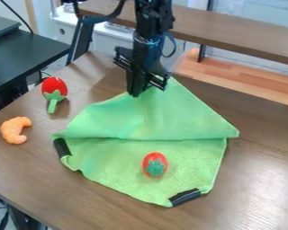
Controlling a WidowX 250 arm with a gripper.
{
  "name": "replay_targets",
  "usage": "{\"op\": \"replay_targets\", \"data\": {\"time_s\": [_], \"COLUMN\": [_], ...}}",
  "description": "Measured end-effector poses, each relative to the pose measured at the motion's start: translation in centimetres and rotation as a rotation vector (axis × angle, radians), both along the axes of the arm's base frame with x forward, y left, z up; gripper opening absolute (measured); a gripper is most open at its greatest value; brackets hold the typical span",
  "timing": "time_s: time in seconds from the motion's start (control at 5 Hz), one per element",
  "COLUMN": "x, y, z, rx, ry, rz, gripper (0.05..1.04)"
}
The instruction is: Unfold the cloth from bottom to top
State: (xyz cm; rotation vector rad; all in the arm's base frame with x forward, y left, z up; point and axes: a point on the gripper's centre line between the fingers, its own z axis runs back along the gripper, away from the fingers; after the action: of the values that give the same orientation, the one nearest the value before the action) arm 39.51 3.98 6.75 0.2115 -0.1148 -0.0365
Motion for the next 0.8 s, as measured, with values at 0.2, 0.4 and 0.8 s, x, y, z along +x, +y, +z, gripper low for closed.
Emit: {"op": "replay_targets", "data": {"time_s": [0.2, 0.4, 0.8], "x": [2.1, 4.0, 6.7], "y": [1.5, 2.8, 4.3], "z": [0.1, -0.3, -1.0], "rx": [0.011, 0.015, 0.016], "ry": [-0.005, 0.012, 0.005], "rz": [0.037, 0.078, 0.127], "gripper": [0.049, 0.049, 0.068]}}
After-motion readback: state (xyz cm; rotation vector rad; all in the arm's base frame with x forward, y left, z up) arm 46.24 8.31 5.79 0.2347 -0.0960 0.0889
